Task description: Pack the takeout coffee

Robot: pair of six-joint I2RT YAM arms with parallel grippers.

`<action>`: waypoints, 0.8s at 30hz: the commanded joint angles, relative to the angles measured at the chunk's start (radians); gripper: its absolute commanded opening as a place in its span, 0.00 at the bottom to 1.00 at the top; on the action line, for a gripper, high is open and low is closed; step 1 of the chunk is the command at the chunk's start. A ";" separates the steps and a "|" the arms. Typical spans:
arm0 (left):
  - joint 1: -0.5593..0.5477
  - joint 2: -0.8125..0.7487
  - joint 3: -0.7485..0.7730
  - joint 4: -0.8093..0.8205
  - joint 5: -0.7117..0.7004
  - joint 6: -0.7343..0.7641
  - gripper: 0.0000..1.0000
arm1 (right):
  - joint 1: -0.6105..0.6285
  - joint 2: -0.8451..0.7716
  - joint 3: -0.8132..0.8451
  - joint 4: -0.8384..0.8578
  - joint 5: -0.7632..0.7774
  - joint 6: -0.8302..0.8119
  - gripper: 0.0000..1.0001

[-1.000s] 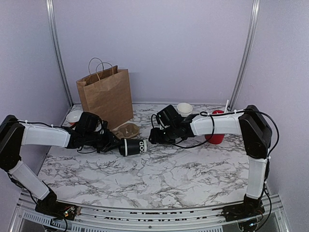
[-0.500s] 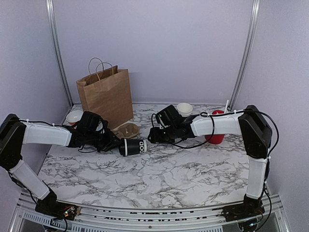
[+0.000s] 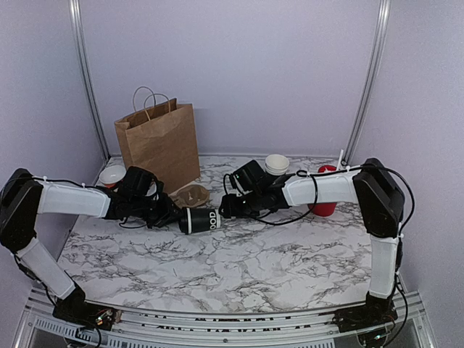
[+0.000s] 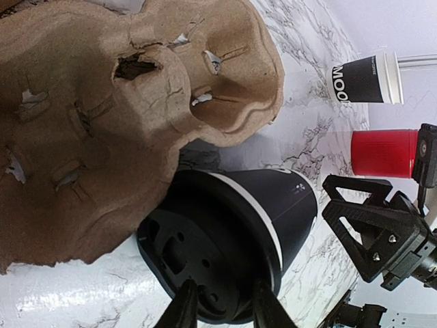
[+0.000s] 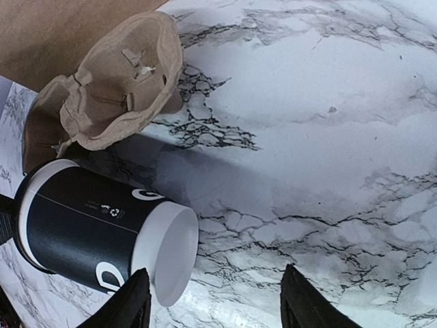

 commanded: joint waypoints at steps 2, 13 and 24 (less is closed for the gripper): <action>-0.007 0.016 0.039 -0.028 -0.011 0.021 0.29 | 0.005 0.033 0.033 0.009 -0.013 -0.013 0.62; -0.026 0.024 0.133 -0.109 -0.003 0.077 0.29 | 0.005 0.049 0.029 -0.026 0.008 -0.010 0.62; -0.078 0.073 0.271 -0.218 -0.021 0.130 0.28 | 0.004 0.053 0.019 -0.019 0.008 -0.007 0.62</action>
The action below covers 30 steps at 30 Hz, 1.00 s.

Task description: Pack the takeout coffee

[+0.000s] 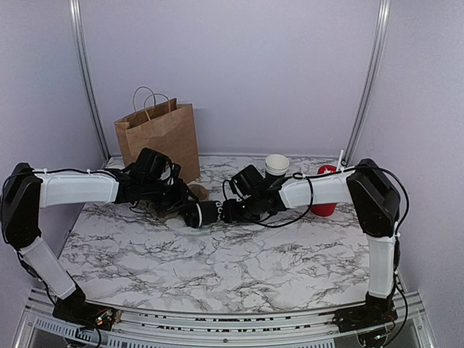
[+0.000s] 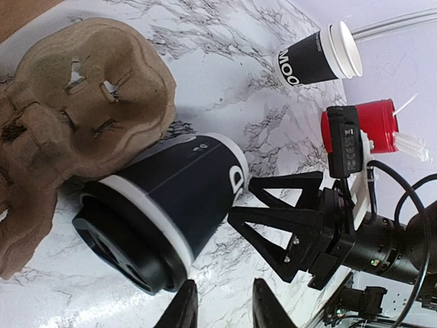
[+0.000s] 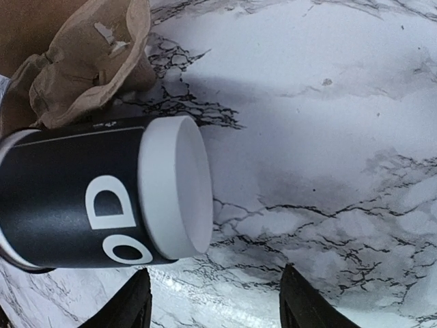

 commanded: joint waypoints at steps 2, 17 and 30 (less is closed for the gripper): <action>-0.011 0.037 0.046 -0.065 -0.014 0.030 0.28 | 0.004 0.014 0.020 0.005 0.001 -0.007 0.62; 0.074 -0.059 -0.033 -0.070 -0.088 -0.008 0.28 | 0.145 0.007 0.236 -0.174 0.244 -0.192 0.74; 0.145 -0.173 -0.150 -0.043 -0.045 -0.001 0.28 | 0.256 0.334 0.802 -0.466 0.441 -0.275 0.74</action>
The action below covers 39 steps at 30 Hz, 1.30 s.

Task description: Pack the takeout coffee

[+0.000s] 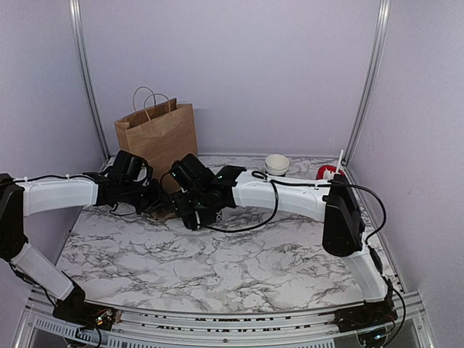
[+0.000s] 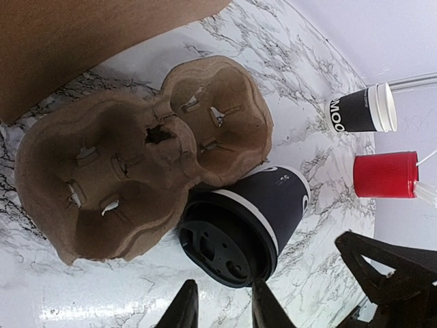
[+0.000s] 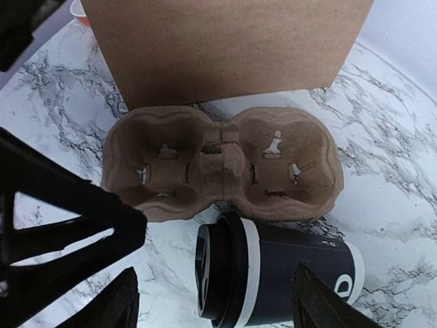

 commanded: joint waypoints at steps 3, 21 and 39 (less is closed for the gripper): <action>0.024 -0.053 -0.039 0.014 0.028 0.012 0.28 | 0.005 0.141 0.186 -0.166 0.108 -0.062 0.70; 0.079 -0.085 -0.080 0.037 0.070 0.015 0.28 | 0.049 0.224 0.228 -0.264 0.175 -0.103 0.57; 0.086 -0.085 -0.088 0.047 0.080 0.014 0.28 | 0.022 0.120 0.218 -0.259 0.086 -0.018 0.23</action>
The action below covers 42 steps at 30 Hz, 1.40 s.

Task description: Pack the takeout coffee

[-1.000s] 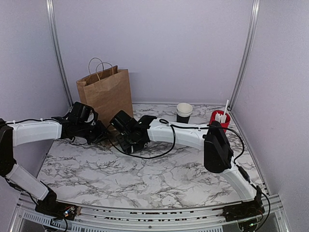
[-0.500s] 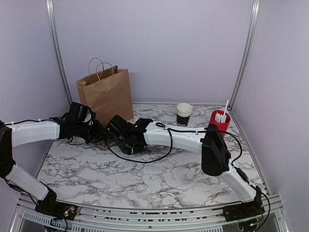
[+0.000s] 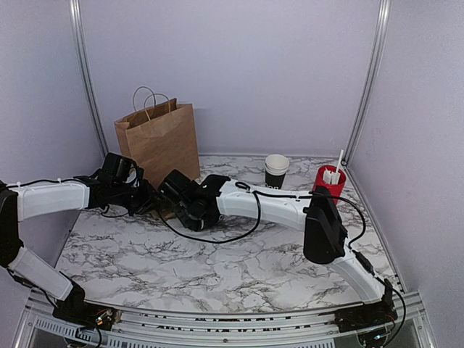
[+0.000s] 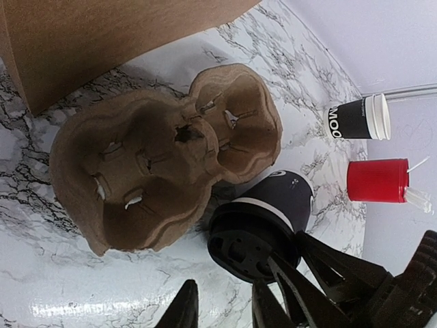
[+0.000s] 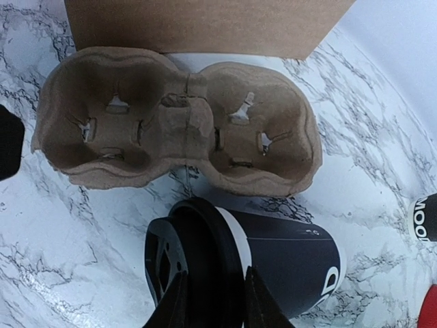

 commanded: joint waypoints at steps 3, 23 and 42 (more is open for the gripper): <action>0.006 -0.021 -0.017 0.030 0.017 0.013 0.28 | -0.040 -0.130 -0.058 0.022 -0.178 0.089 0.20; -0.014 0.028 -0.007 0.067 0.116 0.027 0.28 | -0.307 -0.567 -0.837 0.651 -0.744 0.407 0.18; -0.138 0.136 0.088 0.084 0.106 0.004 0.28 | -0.427 -0.760 -1.268 0.959 -0.825 0.612 0.38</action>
